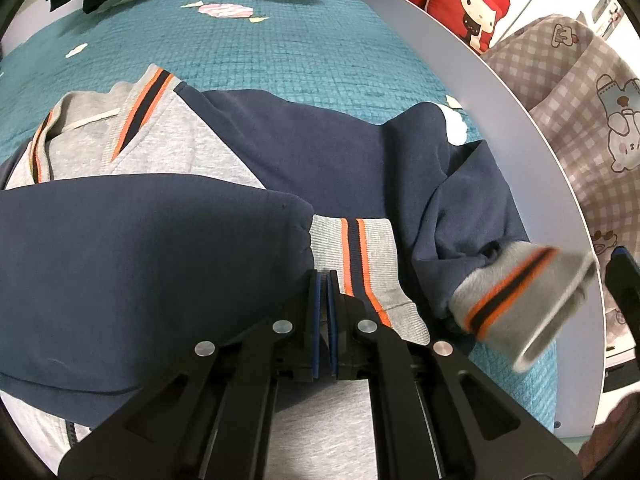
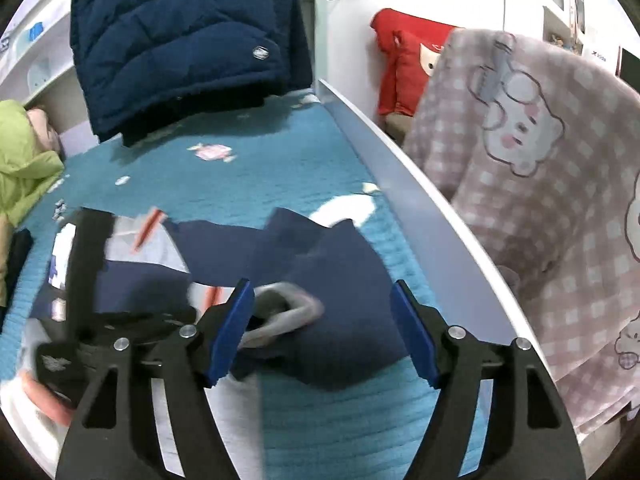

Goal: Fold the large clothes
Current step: 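Fold the held sleeve across the jacket front with the right gripper and release, then press the folded sleeves flat with both closed grippers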

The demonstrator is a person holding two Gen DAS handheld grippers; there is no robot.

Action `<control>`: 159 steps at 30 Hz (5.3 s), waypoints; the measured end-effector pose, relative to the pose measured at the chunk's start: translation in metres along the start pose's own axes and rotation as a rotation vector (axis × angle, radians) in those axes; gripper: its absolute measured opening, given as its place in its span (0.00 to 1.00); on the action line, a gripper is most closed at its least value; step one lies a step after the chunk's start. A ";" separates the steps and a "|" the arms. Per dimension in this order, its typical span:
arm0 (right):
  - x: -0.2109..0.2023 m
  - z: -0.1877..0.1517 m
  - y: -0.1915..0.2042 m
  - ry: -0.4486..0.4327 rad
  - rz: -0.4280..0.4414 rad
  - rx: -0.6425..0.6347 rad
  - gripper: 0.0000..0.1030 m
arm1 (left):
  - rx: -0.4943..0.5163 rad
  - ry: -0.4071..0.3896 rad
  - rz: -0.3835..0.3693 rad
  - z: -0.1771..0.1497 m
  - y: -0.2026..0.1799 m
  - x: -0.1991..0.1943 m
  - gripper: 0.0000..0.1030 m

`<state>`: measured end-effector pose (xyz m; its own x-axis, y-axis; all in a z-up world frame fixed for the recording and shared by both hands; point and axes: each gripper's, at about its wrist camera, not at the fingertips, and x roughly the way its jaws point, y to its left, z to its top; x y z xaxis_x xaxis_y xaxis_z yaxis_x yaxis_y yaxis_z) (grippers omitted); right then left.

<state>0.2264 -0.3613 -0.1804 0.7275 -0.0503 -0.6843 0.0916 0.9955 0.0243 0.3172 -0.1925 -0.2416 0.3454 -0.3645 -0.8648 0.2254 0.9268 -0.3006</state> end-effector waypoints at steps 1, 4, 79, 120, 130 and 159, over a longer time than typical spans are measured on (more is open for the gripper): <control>0.000 -0.002 -0.005 -0.003 0.025 -0.003 0.76 | 0.000 -0.001 0.000 0.000 0.000 0.000 0.05; 0.003 -0.008 -0.012 0.044 0.143 -0.006 0.81 | -0.003 -0.005 -0.001 -0.001 0.001 0.000 0.05; 0.028 -0.001 0.397 0.232 0.312 0.102 0.17 | -0.338 -0.198 0.192 -0.093 0.345 -0.239 0.05; 0.073 -0.017 0.168 0.286 0.139 0.030 0.00 | -0.124 -0.071 0.148 -0.056 0.255 -0.106 0.03; 0.125 0.016 0.188 0.265 0.166 0.022 0.02 | -0.121 -0.105 0.122 -0.023 0.238 -0.084 0.04; 0.068 0.067 0.117 0.101 0.066 0.127 0.85 | -0.242 -0.137 0.076 -0.013 0.253 -0.131 0.69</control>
<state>0.3322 -0.2531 -0.1757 0.6632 0.0299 -0.7479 0.1359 0.9778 0.1596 0.3171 0.0914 -0.2094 0.4769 -0.2869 -0.8308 -0.0243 0.9406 -0.3387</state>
